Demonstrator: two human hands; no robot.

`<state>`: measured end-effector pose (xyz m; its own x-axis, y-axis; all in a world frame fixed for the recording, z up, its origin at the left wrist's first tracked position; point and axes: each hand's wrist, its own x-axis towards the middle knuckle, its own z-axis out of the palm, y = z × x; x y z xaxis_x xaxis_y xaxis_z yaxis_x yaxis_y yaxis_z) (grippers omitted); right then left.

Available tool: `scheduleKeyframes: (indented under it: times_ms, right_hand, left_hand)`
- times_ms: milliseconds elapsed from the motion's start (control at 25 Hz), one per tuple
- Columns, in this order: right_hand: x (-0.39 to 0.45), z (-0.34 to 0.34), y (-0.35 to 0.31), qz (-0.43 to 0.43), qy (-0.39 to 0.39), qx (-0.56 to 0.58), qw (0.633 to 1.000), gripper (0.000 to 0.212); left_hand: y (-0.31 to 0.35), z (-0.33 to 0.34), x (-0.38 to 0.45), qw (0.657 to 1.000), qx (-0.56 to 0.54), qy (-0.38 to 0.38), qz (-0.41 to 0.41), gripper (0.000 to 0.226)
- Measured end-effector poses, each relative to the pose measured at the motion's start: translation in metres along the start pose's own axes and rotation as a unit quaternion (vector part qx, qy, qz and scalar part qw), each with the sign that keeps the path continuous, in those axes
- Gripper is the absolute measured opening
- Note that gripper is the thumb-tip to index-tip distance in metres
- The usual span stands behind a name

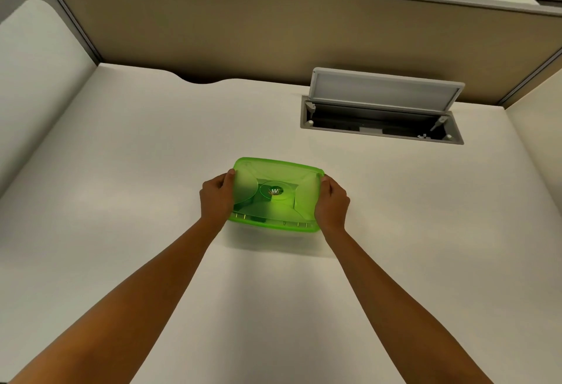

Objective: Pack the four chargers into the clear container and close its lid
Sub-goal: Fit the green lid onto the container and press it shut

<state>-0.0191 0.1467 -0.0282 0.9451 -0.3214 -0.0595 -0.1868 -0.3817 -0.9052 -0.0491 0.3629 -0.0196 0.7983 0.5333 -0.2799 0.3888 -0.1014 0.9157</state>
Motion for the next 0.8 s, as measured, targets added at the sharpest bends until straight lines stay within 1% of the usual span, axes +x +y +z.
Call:
scheduleKeyframes:
  times_ms: [120,240,360,440,560,640,800]
  right_hand:
    - [0.0,-0.002,-0.001,0.025,-0.009,0.023,0.999,0.032]
    - [0.001,-0.002,-0.002,0.08,-0.001,0.087,0.993,0.022]
    - [0.0,0.0,0.002,0.165,0.016,0.184,0.969,0.014]
    - [0.005,0.001,0.006,0.192,0.005,0.225,0.955,0.012]
    - [0.034,-0.001,0.003,0.19,-0.002,0.251,0.949,0.014]
    - [0.062,-0.002,-0.006,0.172,0.001,0.251,0.952,0.013]
    - [0.116,0.001,-0.016,0.157,-0.004,0.232,0.96,0.014]
  left_hand:
    - [-0.002,0.0,0.002,0.998,-0.063,0.0,-0.031,0.03]
    - [-0.002,0.002,0.002,0.981,-0.166,-0.006,-0.1,0.019]
    - [-0.001,0.005,0.0,0.958,-0.239,0.001,-0.157,0.011]
    - [0.0,0.01,0.002,0.951,-0.26,0.012,-0.17,0.01]
    - [0.011,0.025,0.013,0.943,-0.283,0.018,-0.172,0.01]
    - [0.025,0.04,0.027,0.941,-0.297,0.014,-0.16,0.016]
    - [0.048,0.073,0.055,0.947,-0.29,0.011,-0.138,0.023]
